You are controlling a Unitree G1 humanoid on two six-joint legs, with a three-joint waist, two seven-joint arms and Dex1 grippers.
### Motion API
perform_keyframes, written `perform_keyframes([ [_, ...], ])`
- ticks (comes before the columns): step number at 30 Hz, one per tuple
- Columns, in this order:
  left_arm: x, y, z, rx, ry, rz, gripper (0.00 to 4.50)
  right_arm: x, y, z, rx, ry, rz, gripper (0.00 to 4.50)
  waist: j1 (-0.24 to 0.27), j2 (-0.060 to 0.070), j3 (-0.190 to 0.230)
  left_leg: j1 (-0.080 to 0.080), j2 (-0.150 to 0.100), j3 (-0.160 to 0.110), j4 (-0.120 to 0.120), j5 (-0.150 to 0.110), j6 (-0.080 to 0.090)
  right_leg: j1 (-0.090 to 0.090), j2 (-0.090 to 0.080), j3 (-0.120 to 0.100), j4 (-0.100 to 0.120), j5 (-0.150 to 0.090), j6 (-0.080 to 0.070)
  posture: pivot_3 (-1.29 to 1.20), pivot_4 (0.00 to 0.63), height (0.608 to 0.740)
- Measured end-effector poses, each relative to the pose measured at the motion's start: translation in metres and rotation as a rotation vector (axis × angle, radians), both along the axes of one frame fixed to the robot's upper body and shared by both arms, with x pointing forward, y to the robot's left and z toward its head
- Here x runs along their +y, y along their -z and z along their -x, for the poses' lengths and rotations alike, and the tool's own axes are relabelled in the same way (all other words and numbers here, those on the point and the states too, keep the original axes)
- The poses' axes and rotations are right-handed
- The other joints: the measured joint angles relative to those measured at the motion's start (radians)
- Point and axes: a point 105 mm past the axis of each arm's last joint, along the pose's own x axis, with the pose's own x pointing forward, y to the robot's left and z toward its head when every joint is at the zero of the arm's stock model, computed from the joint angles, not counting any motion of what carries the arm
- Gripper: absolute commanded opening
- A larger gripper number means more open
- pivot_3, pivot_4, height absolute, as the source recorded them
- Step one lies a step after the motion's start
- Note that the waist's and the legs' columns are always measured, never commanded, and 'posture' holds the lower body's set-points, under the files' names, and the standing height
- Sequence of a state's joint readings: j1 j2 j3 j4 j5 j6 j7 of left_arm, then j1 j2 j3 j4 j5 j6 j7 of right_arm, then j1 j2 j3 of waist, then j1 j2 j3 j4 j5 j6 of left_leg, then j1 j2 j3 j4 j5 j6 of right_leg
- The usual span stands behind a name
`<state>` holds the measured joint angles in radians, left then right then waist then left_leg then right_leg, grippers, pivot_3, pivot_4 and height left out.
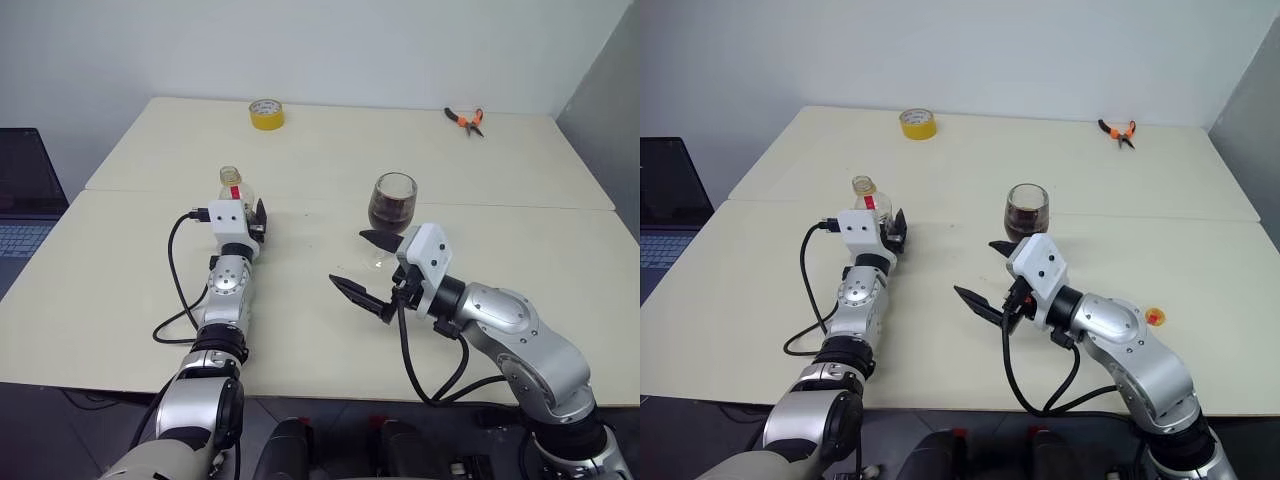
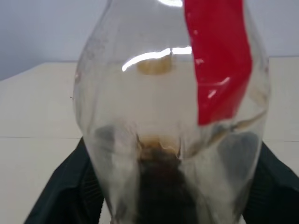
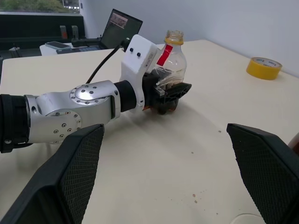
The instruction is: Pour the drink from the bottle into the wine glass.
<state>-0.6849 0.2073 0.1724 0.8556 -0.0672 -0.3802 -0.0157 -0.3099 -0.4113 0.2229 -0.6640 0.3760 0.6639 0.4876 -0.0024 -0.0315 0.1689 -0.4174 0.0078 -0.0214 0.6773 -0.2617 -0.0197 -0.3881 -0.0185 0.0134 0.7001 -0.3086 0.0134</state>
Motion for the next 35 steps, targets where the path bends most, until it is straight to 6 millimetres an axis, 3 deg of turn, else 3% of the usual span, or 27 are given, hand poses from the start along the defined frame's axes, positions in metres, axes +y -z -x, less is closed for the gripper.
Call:
perform_keyframes([
  [1,0.0,0.001,0.001,-0.001,0.0,0.001,4.47,0.0,0.0,0.0,0.0,0.001,0.0,4.5,0.0,0.0,0.0,0.0,0.0,0.0,0.0,0.0,0.0,0.0,0.0,0.0,0.0,0.0,0.0,0.0,0.15,0.74],
  [7,0.002,0.004,0.021,-0.01,0.017,0.008,4.47,-0.006,0.004,0.003,0.011,0.017,0.004,4.5,-0.001,0.0,0.0,0.0,0.0,0.0,-0.001,0.0,-0.001,0.0,0.0,0.001,-0.001,0.0,0.0,0.0,0.15,0.74],
  [11,0.013,0.016,0.061,0.069,0.009,-0.029,4.47,-0.032,0.013,0.003,0.048,0.131,-0.029,4.5,-0.003,0.0,0.0,0.0,0.001,0.0,-0.001,0.0,-0.001,0.0,0.0,0.001,0.0,0.0,0.0,0.0,0.15,0.74],
  [17,0.015,0.011,0.09,0.126,0.013,-0.096,4.47,-0.056,0.027,0.008,0.052,0.236,-0.072,4.5,0.003,0.001,-0.002,0.002,0.0,-0.001,-0.001,-0.001,0.0,0.004,0.0,0.0,-0.001,0.0,0.0,0.0,0.15,0.74],
  [23,0.003,0.023,0.098,0.16,0.068,-0.11,4.47,-0.099,0.069,-0.018,0.022,0.604,-0.194,4.5,0.001,0.002,-0.006,0.003,0.001,-0.001,-0.002,-0.001,0.0,0.004,0.001,0.001,-0.002,0.0,0.0,0.0,0.15,0.74],
  [29,-0.01,0.024,0.096,0.156,0.111,-0.081,4.47,-0.107,0.073,-0.032,-0.045,0.733,-0.287,4.5,0.0,0.004,-0.007,0.003,0.001,-0.001,-0.002,-0.001,0.0,0.004,0.001,0.001,-0.002,0.0,0.0,0.0,0.15,0.74],
  [35,-0.011,0.03,0.101,0.167,0.121,-0.078,4.47,-0.111,0.08,-0.039,-0.055,0.768,-0.282,4.5,0.0,0.004,-0.007,0.004,0.001,-0.001,-0.002,-0.001,0.0,0.004,0.001,0.001,-0.002,0.0,0.0,0.0,0.15,0.74],
])
